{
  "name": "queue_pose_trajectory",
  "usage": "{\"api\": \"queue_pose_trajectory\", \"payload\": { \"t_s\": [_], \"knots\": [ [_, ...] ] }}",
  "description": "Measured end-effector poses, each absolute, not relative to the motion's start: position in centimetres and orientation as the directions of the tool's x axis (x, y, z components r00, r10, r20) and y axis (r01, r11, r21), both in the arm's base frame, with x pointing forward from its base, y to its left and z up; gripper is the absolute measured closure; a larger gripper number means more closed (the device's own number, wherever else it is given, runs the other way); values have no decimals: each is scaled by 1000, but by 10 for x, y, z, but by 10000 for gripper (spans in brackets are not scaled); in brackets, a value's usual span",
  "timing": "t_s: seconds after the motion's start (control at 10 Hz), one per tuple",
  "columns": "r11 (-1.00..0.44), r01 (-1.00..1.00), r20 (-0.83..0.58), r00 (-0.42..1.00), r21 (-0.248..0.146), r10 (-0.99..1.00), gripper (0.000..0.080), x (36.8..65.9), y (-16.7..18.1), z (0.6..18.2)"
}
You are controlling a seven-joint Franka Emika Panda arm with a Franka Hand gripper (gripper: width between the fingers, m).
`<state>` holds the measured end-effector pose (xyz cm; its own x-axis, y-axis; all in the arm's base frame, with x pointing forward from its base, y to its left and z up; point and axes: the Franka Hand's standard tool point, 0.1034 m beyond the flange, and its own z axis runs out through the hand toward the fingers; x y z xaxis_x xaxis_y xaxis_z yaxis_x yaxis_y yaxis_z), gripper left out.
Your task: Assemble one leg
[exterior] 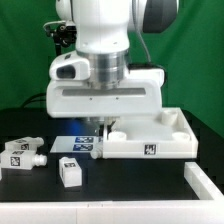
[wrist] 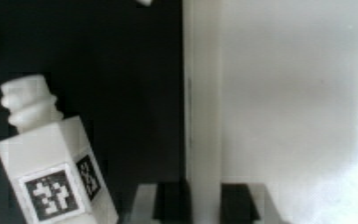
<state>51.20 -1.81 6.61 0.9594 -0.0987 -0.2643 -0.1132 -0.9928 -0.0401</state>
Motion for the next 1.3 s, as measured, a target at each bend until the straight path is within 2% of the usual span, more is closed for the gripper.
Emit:
{"api": "queue_pose_trajectory", "payload": {
  "t_s": [0.4, 0.5, 0.6, 0.7, 0.9, 1.1, 1.3],
  "knots": [
    [-993, -111, -271, 958, -38, -97, 744, 512, -18, 62],
    [-993, -110, -275, 957, -36, -96, 744, 511, -19, 58],
    [-995, -99, -278, 957, -29, -87, 744, 516, -27, 45],
    [-995, -99, -277, 957, -23, -88, 744, 530, -30, 36],
    [-995, -93, -261, 962, -21, -84, 744, 550, -29, 33],
    [-997, -81, -245, 967, -18, -74, 744, 570, -22, 24],
    [-998, -50, -174, 984, -25, -45, 744, 583, -25, 19]
  ]
}}
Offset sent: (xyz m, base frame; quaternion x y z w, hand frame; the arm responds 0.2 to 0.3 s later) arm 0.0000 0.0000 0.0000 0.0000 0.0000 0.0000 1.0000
